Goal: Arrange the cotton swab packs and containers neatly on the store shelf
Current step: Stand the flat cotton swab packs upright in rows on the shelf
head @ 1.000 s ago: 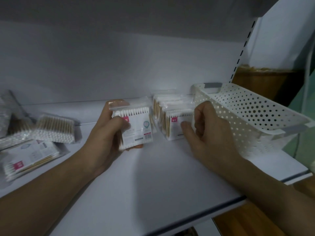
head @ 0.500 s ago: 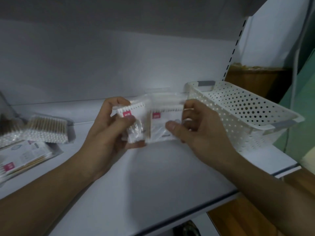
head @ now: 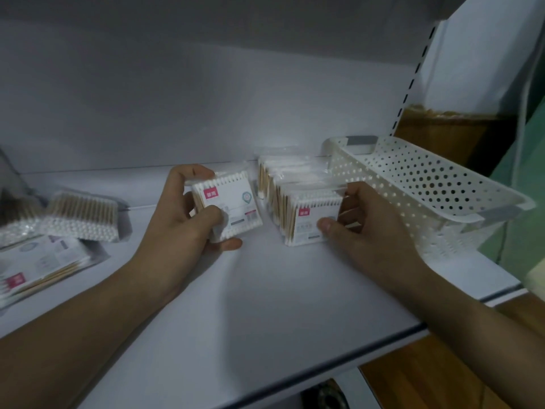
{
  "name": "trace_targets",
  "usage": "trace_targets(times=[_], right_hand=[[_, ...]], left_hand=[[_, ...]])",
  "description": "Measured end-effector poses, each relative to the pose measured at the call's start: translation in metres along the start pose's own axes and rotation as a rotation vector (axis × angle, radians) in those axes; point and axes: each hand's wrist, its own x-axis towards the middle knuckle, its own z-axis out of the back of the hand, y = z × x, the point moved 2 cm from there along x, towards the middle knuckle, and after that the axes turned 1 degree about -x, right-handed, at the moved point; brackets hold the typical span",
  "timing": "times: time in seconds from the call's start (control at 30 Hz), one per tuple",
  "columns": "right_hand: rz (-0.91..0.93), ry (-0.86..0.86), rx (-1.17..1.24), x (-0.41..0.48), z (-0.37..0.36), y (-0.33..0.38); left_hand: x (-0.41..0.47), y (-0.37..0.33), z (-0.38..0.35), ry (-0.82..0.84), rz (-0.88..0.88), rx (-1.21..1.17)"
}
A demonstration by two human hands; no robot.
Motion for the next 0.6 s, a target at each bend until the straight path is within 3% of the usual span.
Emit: trace_targets(times=[0.13,0.27,0.43,0.5,0.6], right_hand=[[-0.039,-0.031,0.108,0.004,-0.002,0.001],[-0.012,-0.073,0.033,0.004,-0.004,-0.001],[0.256,-0.137,0.027,-0.012,0.001,0.022],[0.334,-0.081,0.116,-0.019,-0.001,0.038],[0.263,0.058,0.259,-0.025,-0.009,0.055]], left_hand=[[-0.001,-0.001,-0.002,-0.003,-0.020,0.029],[-0.001,-0.001,-0.002,0.009,-0.063,0.062],[-0.006,-0.011,-0.005,0.024,-0.181,0.136],[-0.011,-0.016,-0.009,0.055,-0.234,0.150],[-0.019,-0.023,-0.017,0.072,-0.290,0.178]])
